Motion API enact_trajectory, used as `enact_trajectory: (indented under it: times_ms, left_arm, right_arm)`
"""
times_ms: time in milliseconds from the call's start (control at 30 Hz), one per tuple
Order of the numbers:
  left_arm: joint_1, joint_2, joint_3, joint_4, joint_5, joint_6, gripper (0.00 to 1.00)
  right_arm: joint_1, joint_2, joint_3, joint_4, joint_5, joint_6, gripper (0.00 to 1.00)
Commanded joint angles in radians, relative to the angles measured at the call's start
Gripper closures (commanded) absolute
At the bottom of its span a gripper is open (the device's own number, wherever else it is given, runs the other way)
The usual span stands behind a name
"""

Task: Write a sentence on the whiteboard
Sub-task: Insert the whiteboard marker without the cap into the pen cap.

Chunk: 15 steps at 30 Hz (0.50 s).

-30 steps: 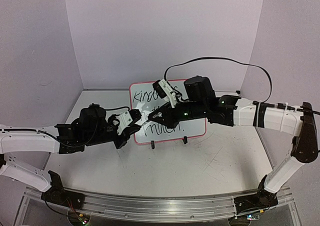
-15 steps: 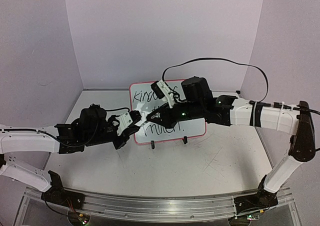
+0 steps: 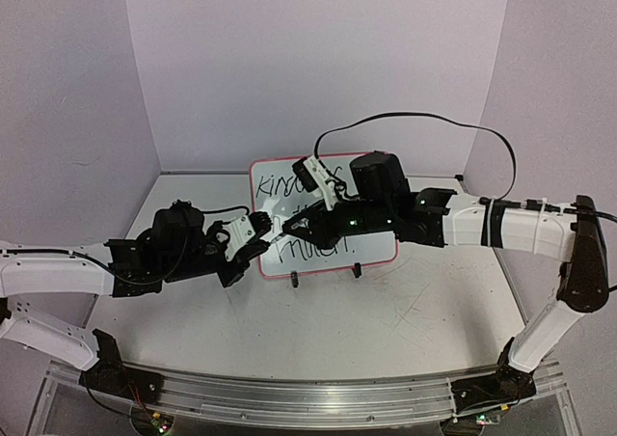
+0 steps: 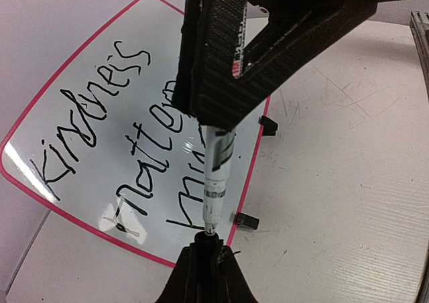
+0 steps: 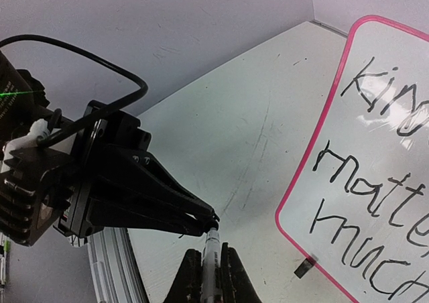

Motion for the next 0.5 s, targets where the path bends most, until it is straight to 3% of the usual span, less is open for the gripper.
enact_trajectory:
  times_ms: [0, 467]
  left_arm:
    - [-0.002, -0.027, -0.004, 0.043, -0.008, 0.021, 1.0]
    - [-0.003, -0.053, -0.021, 0.043, -0.017, 0.045, 1.0]
  right_arm:
    - [0.006, -0.056, -0.006, 0.033, 0.042, 0.002, 1.0]
    - [0.006, -0.035, 0.008, 0.047, 0.009, 0.03, 1.0]
